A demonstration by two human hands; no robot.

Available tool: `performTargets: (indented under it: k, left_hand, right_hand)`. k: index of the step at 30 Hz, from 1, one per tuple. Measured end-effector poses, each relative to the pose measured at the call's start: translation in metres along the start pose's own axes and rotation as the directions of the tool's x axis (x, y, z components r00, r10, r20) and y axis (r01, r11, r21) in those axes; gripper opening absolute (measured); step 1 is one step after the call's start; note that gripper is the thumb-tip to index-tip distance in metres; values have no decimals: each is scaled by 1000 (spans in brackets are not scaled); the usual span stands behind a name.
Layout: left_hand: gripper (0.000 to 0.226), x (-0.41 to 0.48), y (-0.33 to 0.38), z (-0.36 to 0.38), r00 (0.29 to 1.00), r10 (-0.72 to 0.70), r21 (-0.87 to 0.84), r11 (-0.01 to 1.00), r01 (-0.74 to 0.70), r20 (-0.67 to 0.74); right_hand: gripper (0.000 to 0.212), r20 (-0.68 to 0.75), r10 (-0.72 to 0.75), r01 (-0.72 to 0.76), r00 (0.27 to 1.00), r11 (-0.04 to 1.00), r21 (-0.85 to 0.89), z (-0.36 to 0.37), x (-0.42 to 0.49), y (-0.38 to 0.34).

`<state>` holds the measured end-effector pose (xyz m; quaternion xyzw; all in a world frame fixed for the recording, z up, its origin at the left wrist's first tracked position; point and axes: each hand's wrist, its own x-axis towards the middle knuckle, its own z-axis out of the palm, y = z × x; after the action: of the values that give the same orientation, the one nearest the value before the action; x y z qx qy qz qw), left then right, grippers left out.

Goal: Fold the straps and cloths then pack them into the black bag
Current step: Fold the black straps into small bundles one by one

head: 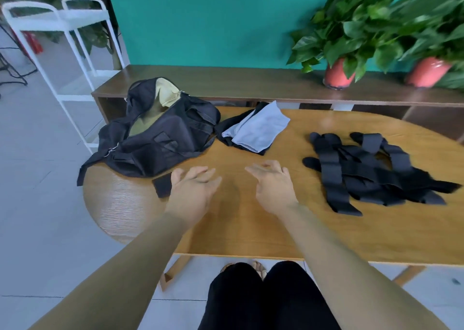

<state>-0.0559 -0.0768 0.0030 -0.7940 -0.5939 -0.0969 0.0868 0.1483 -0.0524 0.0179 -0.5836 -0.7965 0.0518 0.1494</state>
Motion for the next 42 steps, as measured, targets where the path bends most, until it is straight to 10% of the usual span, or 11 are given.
performTargets:
  k: [10,21,42]
  left_hand:
    - [34,53,140,4,969,246,-178,954,-241,4]
    - [54,98,241,24,880,394,-253,909,-330,267]
    - [58,26,136,22,839,343,-163,939,-302,423]
  right_hand:
    - [45,-177,434,-440,883,898,5,-55,-61,145]
    - [43,-66,386,-387,920,871,-301,-43,-60,195]
    - [41,87,483,-425,871,831,-358,-43,-43,184]
